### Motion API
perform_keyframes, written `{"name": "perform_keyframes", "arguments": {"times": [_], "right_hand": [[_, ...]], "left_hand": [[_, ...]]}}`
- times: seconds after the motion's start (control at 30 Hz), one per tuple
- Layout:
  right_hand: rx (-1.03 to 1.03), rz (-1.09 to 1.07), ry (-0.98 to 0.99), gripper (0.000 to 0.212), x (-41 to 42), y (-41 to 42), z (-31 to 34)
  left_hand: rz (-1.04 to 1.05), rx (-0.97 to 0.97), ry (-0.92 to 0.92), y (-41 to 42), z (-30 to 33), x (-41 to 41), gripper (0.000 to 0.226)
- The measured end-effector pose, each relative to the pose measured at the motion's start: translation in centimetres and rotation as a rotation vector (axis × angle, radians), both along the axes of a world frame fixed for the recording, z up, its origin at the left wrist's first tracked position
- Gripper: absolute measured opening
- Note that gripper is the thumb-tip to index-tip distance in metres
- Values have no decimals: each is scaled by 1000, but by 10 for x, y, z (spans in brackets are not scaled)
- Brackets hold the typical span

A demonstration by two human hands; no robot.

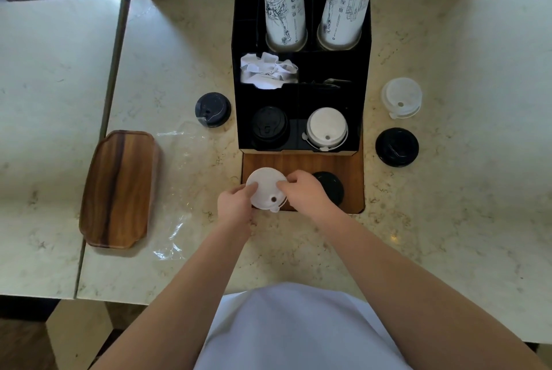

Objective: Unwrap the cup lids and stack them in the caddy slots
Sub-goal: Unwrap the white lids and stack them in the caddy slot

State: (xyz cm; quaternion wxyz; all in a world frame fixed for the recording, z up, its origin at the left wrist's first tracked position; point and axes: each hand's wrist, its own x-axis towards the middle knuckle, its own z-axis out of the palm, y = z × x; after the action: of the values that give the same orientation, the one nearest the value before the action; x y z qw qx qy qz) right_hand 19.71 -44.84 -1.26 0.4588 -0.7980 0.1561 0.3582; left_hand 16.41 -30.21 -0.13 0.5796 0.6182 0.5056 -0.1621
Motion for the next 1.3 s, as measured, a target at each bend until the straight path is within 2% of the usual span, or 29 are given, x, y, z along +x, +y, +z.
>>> {"name": "perform_keyframes", "arguments": {"times": [0.17, 0.37, 0.47, 0.6, 0.73, 0.83, 0.93, 1.0, 1.13, 1.3], "right_hand": [[260, -229, 136, 29, 1, -43, 5], [294, -474, 128, 26, 8, -112, 16], [174, -552, 19, 17, 19, -157, 20], [-47, -510, -162, 12, 55, -199, 18], [-379, -419, -385, 43, 97, -215, 6], [-508, -298, -410, 69, 123, -220, -5], [-551, -140, -410, 97, 141, -219, -13], [-572, -73, -419, 104, 148, -219, -18], [-594, -67, -412, 102, 152, -220, -28], [-584, -199, -441, 96, 139, -216, -28]], "left_hand": [[-33, -227, -163, -18, 20, 15, 27], [-151, -522, -217, -72, 42, 45, 21], [-141, -611, -210, -95, 51, 61, 14], [-103, -687, -185, -117, 59, 82, 33], [-61, -734, -164, -130, 63, 95, 37], [-36, -742, -153, -134, 61, 100, 35], [-27, -753, -144, -136, 59, 102, 37], [-29, -760, -140, -137, 58, 103, 39], [-23, -772, -125, -134, 57, 103, 43], [1, -722, -100, -128, 58, 100, 42]]}}
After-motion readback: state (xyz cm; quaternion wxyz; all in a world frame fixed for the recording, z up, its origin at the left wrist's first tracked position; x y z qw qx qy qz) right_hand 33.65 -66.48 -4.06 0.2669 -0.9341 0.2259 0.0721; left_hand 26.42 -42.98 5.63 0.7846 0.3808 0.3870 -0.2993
